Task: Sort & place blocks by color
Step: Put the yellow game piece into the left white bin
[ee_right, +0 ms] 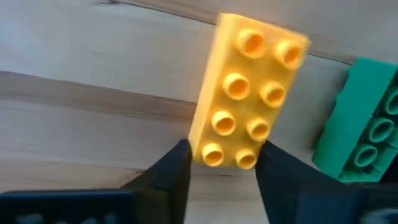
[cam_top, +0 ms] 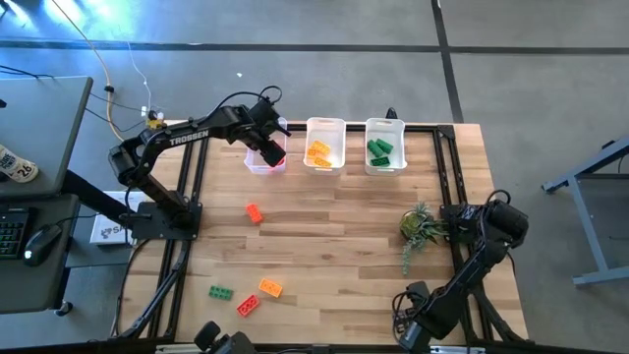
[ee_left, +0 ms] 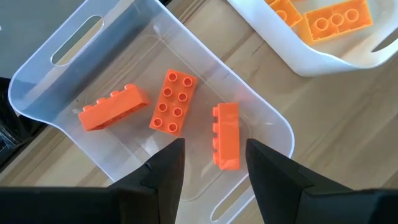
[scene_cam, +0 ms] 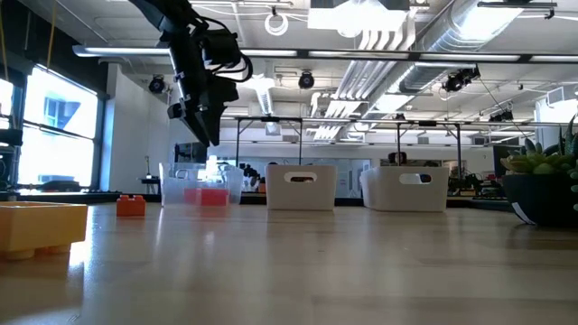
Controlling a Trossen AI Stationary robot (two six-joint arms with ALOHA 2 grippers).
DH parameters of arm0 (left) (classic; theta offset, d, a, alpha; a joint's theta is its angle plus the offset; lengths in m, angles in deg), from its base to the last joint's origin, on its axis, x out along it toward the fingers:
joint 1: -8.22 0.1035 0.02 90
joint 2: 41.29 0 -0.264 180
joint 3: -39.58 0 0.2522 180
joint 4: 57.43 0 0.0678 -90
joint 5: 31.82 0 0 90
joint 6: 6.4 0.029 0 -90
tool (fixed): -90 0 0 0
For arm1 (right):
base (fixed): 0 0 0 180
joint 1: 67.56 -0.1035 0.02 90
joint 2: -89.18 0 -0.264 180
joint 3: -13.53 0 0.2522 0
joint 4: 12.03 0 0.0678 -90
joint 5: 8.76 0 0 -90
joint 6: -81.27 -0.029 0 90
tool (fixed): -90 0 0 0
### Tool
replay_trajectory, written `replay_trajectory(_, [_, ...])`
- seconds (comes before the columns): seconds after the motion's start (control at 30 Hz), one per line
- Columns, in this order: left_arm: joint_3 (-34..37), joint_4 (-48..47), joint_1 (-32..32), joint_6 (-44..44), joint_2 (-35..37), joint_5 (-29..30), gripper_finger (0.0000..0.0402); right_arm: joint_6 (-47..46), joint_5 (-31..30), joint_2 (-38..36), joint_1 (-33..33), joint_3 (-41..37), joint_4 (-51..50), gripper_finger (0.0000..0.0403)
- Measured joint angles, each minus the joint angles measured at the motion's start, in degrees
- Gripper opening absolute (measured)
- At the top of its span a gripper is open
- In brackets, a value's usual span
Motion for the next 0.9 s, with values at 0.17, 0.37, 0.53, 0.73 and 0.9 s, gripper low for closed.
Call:
replay_trajectory(0.17, [0.00,0.02,0.00,0.01,0.00,0.00,0.0157,0.46,1.09,-0.45,1.31,-0.11,0.05,0.0109])
replay_trajectory(0.37, [0.00,0.04,0.00,0.92,0.00,-0.04,0.0157,2.08,-3.90,-2.76,3.23,-0.43,-0.42,0.0109])
replay_trajectory(0.53, [0.00,0.07,0.00,1.45,0.00,-0.20,0.0157,4.38,-11.09,-5.26,5.88,0.59,0.34,0.0109])
replay_trajectory(0.73, [0.00,0.08,0.00,3.11,0.00,-0.18,0.0157,13.60,-16.27,-7.01,12.22,0.70,2.29,0.0109])
replay_trajectory(0.9, [0.00,0.07,0.00,3.50,0.00,-0.21,0.0157,23.67,-18.00,-7.21,19.34,0.70,5.55,0.0109])
